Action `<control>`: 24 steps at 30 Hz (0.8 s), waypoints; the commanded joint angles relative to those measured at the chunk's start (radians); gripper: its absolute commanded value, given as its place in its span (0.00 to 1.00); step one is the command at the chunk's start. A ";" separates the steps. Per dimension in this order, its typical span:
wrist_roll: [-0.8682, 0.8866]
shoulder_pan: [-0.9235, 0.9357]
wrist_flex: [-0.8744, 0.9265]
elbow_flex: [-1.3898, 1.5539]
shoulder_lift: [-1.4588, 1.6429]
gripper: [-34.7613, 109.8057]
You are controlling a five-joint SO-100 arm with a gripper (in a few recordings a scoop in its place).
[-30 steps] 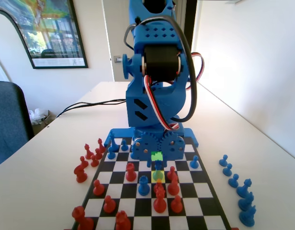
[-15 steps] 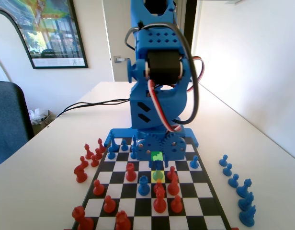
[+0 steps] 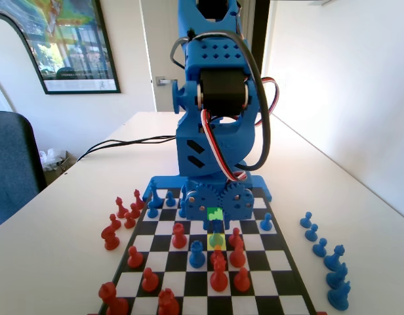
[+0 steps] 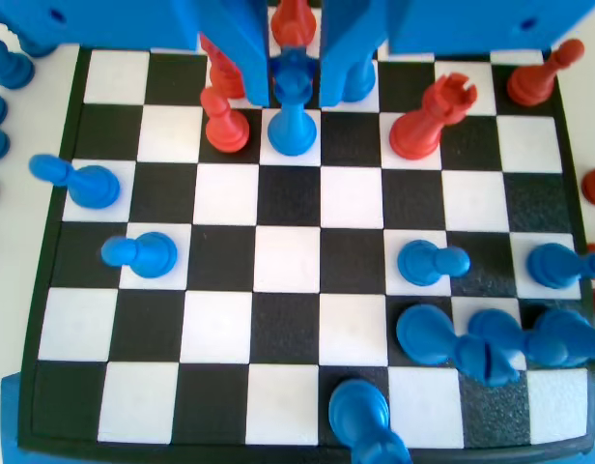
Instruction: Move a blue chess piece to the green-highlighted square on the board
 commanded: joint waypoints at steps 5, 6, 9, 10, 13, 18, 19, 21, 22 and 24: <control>-0.009 -0.011 0.008 -0.034 0.043 0.27; -0.012 -0.011 0.008 -0.034 0.043 0.27; -0.015 -0.012 0.006 -0.032 0.044 0.25; -0.015 -0.014 0.006 -0.032 0.044 0.25; -0.018 -0.015 0.011 -0.031 0.048 0.25; -0.025 -0.018 0.054 -0.031 0.081 0.25; -0.026 -0.020 0.064 -0.029 0.092 0.25; -0.029 -0.025 0.087 -0.023 0.118 0.25; -0.032 -0.026 0.098 -0.020 0.132 0.25; -0.035 -0.028 0.115 -0.006 0.158 0.25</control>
